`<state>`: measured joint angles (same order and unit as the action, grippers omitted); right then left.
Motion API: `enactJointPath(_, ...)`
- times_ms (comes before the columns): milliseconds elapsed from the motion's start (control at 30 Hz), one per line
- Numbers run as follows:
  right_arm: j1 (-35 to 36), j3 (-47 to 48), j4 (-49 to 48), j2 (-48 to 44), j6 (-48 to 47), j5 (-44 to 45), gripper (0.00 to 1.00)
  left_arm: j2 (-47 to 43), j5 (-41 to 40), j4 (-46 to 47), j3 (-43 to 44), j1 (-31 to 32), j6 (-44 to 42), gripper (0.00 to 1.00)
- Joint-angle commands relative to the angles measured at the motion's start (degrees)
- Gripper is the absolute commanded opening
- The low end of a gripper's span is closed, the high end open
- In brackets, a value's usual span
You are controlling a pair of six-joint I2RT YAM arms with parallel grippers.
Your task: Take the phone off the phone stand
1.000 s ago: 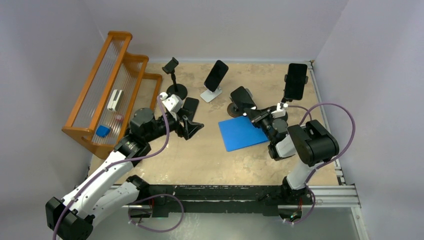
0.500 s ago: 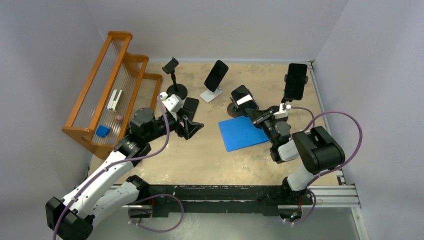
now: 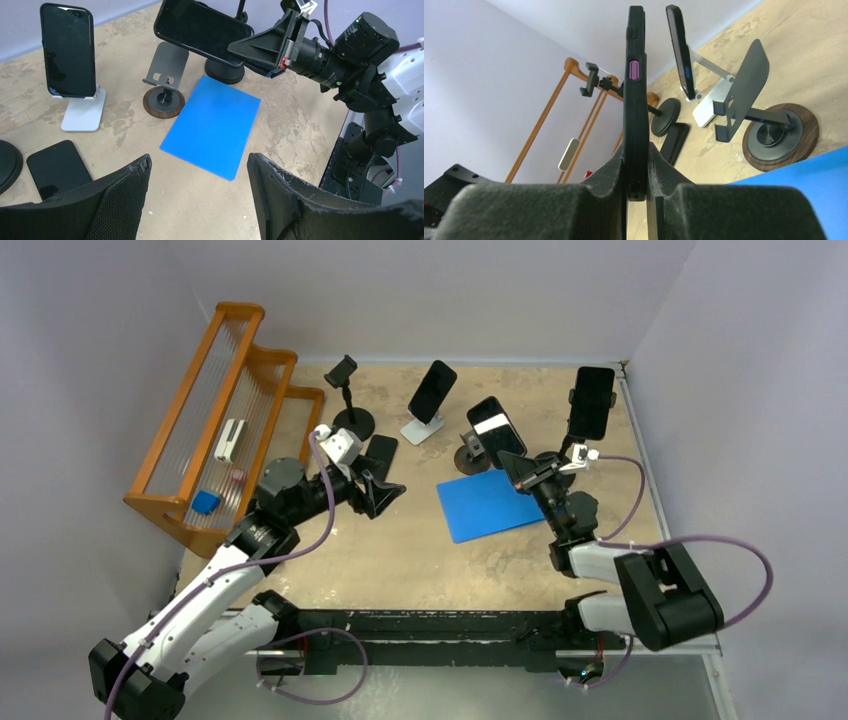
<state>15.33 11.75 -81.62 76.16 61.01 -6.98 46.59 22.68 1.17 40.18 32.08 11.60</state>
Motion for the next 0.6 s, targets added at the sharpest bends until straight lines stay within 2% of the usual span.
enactJointPath(0, -0.04, -0.89, 0.66, -7.47, -2.90, -1.66, 0.00, -1.55, -0.64, 3.17, 1.63, 0.30, 1.02, 0.69)
enactJointPath(567, 2.20, -1.46, 20.33, -31.05, -9.43, -7.81, 0.00, -2.01, 0.86, 4.89, 0.58, 0.28, 1.32, 0.70)
